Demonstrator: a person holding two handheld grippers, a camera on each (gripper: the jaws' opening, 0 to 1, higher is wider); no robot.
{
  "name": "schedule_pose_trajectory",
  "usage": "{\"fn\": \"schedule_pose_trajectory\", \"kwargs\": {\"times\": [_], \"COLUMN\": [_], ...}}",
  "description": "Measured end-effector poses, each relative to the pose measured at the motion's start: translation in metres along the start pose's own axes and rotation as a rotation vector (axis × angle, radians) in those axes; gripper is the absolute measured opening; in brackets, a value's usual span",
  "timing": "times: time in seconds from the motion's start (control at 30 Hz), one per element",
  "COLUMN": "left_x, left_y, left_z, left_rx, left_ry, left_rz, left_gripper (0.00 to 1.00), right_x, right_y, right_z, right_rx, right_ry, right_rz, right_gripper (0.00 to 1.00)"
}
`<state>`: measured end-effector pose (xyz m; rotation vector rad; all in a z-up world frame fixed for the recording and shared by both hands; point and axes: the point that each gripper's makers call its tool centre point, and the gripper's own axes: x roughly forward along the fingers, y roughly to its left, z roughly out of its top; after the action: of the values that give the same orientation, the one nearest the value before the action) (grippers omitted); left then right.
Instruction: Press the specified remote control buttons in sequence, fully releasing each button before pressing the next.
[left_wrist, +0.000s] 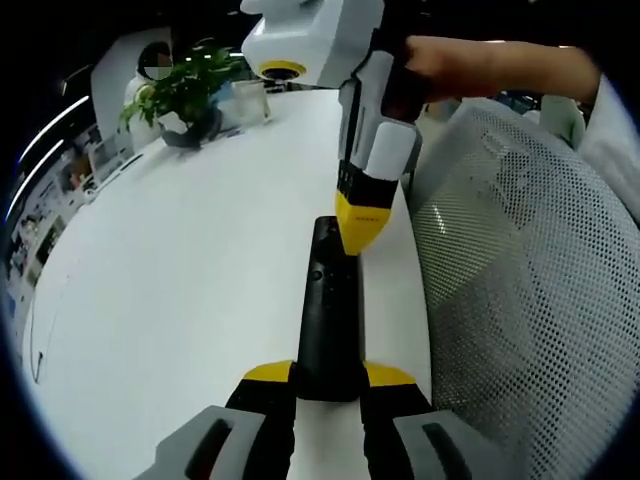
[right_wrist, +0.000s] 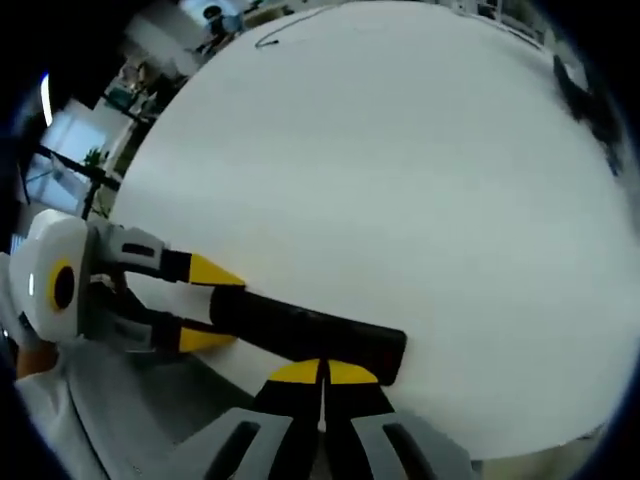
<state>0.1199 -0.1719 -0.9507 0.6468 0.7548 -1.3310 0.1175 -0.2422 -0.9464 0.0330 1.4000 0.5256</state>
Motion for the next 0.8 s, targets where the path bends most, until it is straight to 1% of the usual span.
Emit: {"fn": "schedule_pose_trajectory", "kwargs": {"times": [0.2, 0.33, 0.4, 0.6, 0.7, 0.8], "left_x": [0.0, 0.0, 0.0, 0.0, 0.0, 0.0], "left_y": [0.0, 0.0, -0.001, -0.001, -0.001, -0.001], "left_z": [0.0, 0.0, 0.0, 0.0, 0.0, 0.0], "left_rx": [0.003, 0.004, 0.003, 0.006, 0.007, 0.006], "left_ry": [0.004, 0.002, -0.002, 0.005, 0.006, 0.006], "left_rz": [-0.001, 0.0, -0.001, -0.004, -0.004, -0.005], "left_gripper": [0.24, 0.24, 0.24, 0.24, 0.24, 0.24], "right_x": [-0.001, -0.004, -0.005, -0.008, -0.006, -0.003], "right_y": [0.0, 0.0, -0.001, -0.001, 0.0, 0.0], "right_z": [0.0, 0.001, 0.0, 0.01, 0.012, 0.012], "right_rx": [-0.022, 0.022, 0.015, -0.01, -0.018, -0.044], "right_ry": [-0.007, 0.005, 0.019, -0.017, -0.009, 0.001], "right_rz": [0.001, 0.015, 0.015, 0.005, 0.009, -0.008], "right_gripper": [0.0, 0.0, 0.0, 0.0, 0.0, 0.0]}}
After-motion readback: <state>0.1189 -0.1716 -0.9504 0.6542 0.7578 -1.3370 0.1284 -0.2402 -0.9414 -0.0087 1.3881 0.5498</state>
